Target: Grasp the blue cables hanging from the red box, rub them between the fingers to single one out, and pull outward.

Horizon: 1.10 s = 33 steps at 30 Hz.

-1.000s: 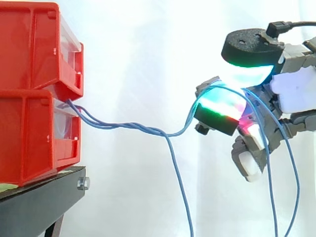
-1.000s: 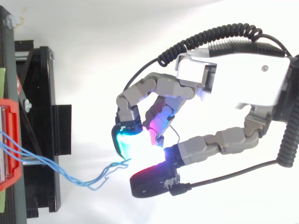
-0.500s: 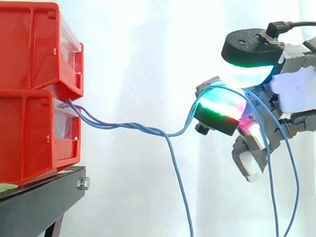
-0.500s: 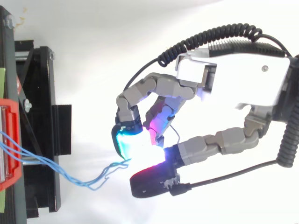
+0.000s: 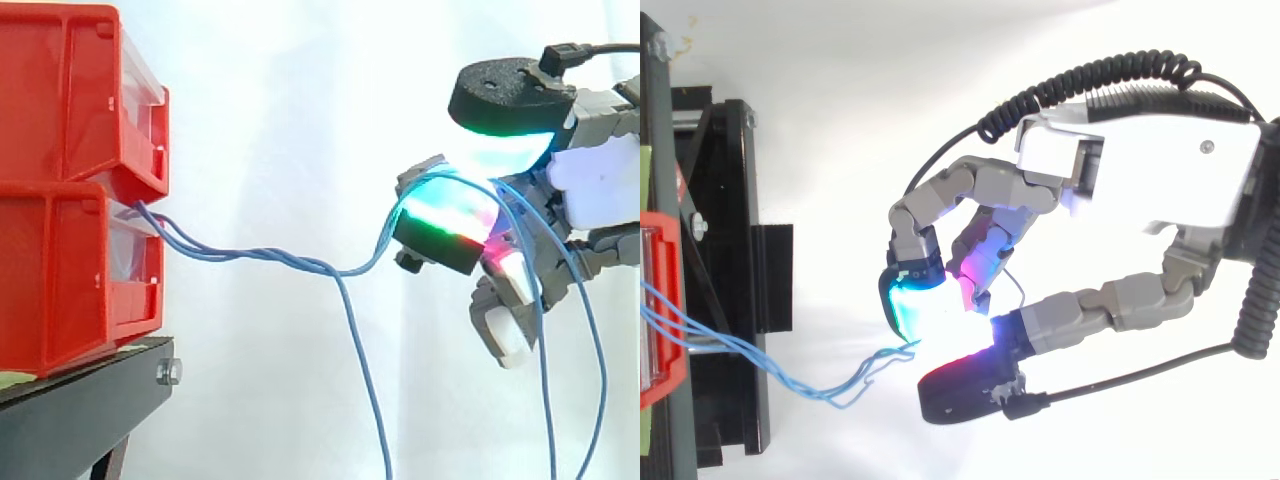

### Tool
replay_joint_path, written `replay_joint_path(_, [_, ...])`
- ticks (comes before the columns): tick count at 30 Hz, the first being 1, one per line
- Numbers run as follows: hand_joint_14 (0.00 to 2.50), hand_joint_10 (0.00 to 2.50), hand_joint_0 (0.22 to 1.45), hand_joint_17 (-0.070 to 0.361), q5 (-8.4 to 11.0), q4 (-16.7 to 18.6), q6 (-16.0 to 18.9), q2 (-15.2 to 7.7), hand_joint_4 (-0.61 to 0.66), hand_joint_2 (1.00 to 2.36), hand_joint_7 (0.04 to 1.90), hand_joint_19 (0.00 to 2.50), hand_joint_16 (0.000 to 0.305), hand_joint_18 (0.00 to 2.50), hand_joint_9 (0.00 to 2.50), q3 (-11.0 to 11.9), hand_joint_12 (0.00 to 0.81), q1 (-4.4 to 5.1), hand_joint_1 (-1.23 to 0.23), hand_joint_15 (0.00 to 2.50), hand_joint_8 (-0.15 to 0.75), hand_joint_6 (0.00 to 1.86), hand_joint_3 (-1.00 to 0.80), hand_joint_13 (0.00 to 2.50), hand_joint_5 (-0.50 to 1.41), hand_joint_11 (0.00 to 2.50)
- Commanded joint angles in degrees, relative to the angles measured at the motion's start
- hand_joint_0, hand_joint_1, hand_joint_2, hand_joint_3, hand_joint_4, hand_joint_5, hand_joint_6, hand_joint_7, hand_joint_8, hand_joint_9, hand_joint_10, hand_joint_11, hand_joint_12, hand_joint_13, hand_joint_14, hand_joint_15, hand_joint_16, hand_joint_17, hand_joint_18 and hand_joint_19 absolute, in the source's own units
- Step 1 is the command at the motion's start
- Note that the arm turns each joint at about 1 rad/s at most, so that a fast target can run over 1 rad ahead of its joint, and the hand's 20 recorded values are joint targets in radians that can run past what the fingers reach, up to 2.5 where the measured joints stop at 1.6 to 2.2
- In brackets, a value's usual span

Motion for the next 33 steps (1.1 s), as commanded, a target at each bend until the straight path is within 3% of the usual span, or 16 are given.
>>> replay_joint_path(1, [0.02,0.01,0.59,0.125,0.0,0.0,0.0,0.0,0.01,1.0,1.1,0.48,0.055,0.81,1.14,0.0,0.416,0.01,-0.81,0.61,0.276,0.87,0.01,0.93,-0.06,0.45])
replay_joint_path(33, [0.02,0.01,0.59,0.125,0.0,0.0,0.0,0.0,0.01,1.0,1.1,0.49,0.056,0.82,1.15,0.0,0.412,-0.08,-0.81,0.62,0.288,0.87,0.01,0.94,-0.06,0.48])
